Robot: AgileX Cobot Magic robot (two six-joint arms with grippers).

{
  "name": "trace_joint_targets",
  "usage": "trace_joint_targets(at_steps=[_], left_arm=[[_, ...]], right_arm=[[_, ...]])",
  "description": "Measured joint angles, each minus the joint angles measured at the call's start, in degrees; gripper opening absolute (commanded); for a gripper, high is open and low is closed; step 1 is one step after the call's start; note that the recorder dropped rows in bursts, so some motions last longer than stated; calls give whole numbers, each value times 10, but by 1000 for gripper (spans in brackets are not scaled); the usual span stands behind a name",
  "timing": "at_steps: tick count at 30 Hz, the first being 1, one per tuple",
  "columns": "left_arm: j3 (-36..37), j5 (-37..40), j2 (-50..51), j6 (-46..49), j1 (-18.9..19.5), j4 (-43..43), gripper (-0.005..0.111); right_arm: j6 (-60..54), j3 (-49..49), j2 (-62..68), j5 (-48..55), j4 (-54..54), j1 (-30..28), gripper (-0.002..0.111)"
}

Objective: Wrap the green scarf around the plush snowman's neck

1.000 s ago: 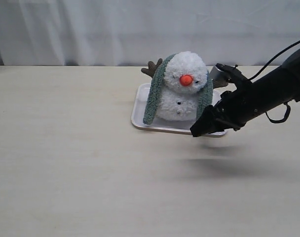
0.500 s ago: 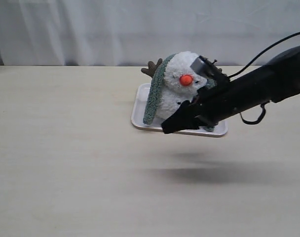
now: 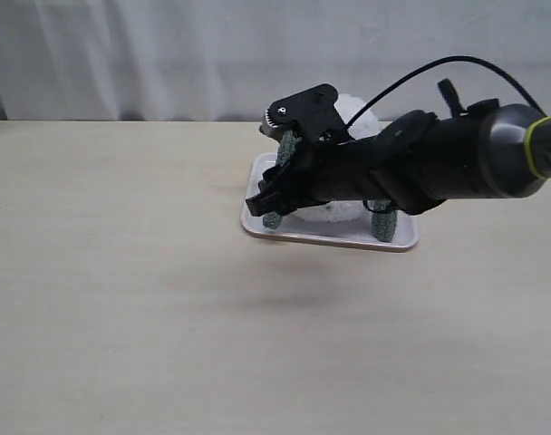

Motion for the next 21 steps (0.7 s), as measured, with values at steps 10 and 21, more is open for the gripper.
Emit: trace_joint_targets(at_steps=[10,21], left_arm=[[0,0,0,0,0,0,0],[0,0,0,0,0,0,0]], right_arm=[[-15,0,0,-149,130,47,57],[-41,-64,59,-148,212,47,57]])
